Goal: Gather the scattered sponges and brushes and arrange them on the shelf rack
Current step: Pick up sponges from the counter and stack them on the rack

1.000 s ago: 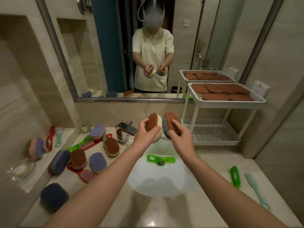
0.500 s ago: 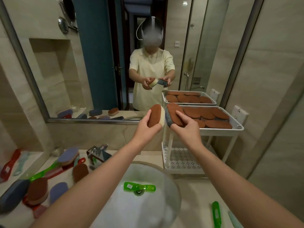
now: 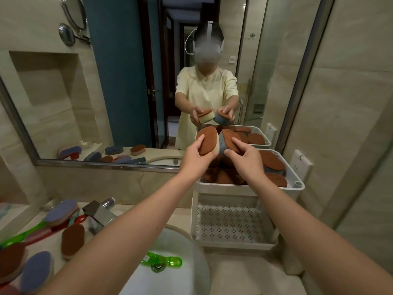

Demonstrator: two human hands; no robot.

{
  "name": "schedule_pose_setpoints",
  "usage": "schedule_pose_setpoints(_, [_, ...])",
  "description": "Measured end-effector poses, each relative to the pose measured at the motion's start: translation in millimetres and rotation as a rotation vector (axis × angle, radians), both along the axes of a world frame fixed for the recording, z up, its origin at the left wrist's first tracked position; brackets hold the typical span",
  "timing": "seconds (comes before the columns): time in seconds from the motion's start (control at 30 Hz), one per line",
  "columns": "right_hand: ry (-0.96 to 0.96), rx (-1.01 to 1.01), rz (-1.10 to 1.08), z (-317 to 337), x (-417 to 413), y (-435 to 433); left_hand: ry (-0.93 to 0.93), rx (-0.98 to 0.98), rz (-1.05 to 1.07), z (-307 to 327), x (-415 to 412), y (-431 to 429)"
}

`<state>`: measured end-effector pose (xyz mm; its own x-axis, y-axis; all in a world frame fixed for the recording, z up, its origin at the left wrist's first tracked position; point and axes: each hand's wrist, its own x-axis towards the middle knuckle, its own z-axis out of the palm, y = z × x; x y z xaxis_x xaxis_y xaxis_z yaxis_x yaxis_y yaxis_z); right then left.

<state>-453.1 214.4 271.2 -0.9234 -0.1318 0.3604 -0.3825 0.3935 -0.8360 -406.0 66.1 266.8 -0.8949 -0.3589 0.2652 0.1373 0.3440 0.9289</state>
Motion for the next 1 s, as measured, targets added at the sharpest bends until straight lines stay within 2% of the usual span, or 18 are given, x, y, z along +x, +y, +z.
schedule_pose_setpoints(0.13, [-0.024, 0.075, -0.028, -9.5, -20.4, 2.8, -0.022, -0.089, 0.058, -7.5, -18.7, 6.4])
schedule_pose_setpoints(0.3, [0.053, 0.231, -0.092, -18.3, -28.5, 3.0, -0.073, -0.261, 0.146, -19.5, -29.4, 10.2])
schedule_pose_setpoints(0.53, [0.078, 0.278, -0.114, -28.1, -27.8, 1.1, -0.110, -0.408, 0.228, -28.8, -31.7, 15.2])
schedule_pose_setpoints(0.73, [0.087, 0.306, -0.142, -30.9, -28.2, 0.4, -0.137, -0.437, 0.278, -29.7, -31.1, 18.3])
schedule_pose_setpoints(1.0, [0.092, 0.443, -0.188, -32.9, -26.6, -1.2, -0.178, -0.517, 0.303, -30.6, -29.7, 19.1])
